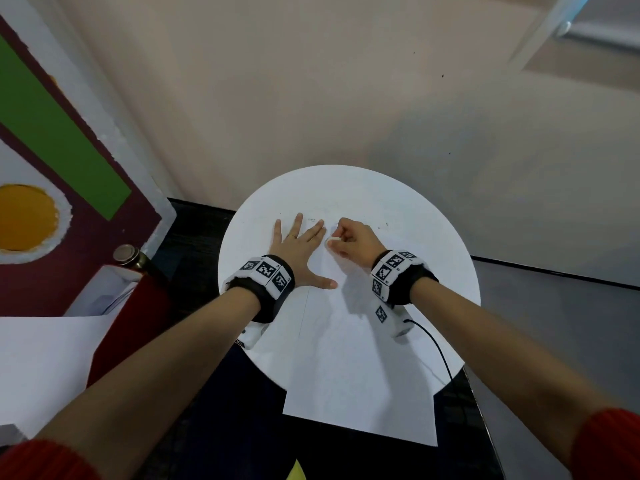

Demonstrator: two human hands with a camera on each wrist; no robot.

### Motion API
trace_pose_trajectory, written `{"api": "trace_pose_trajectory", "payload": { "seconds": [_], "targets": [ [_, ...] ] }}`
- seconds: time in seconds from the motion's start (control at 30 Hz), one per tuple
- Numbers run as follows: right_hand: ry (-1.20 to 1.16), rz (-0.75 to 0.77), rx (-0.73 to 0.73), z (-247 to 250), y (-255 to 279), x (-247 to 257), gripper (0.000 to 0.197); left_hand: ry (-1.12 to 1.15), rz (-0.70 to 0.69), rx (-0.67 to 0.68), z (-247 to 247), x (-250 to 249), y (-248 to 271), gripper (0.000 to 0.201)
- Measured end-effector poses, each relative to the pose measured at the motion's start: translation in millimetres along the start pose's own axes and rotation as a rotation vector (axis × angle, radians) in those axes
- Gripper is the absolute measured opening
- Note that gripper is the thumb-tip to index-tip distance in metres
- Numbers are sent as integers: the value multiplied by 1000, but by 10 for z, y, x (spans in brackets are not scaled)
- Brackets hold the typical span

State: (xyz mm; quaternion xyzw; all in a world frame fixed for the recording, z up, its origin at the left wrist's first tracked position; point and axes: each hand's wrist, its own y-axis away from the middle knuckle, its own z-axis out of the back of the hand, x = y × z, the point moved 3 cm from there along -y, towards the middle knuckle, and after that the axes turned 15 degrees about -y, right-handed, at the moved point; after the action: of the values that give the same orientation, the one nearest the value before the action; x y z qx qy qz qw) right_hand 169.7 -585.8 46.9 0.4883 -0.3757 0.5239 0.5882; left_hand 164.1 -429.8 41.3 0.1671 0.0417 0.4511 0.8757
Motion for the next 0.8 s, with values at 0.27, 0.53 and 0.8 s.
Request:
{"api": "trace_pose_trajectory", "payload": {
  "seconds": [0.27, 0.53, 0.8],
  "targets": [
    [-2, 7, 69, -95, 17, -7, 26, -20, 3, -20, 11, -4, 4, 120],
    [27, 14, 57, -98, 18, -23, 26, -69, 24, 9, 83, -22, 37, 121],
    [3, 0, -37, -100, 78, -22, 28, -53, 17, 23, 111, -34, 59, 122]
  ]
}}
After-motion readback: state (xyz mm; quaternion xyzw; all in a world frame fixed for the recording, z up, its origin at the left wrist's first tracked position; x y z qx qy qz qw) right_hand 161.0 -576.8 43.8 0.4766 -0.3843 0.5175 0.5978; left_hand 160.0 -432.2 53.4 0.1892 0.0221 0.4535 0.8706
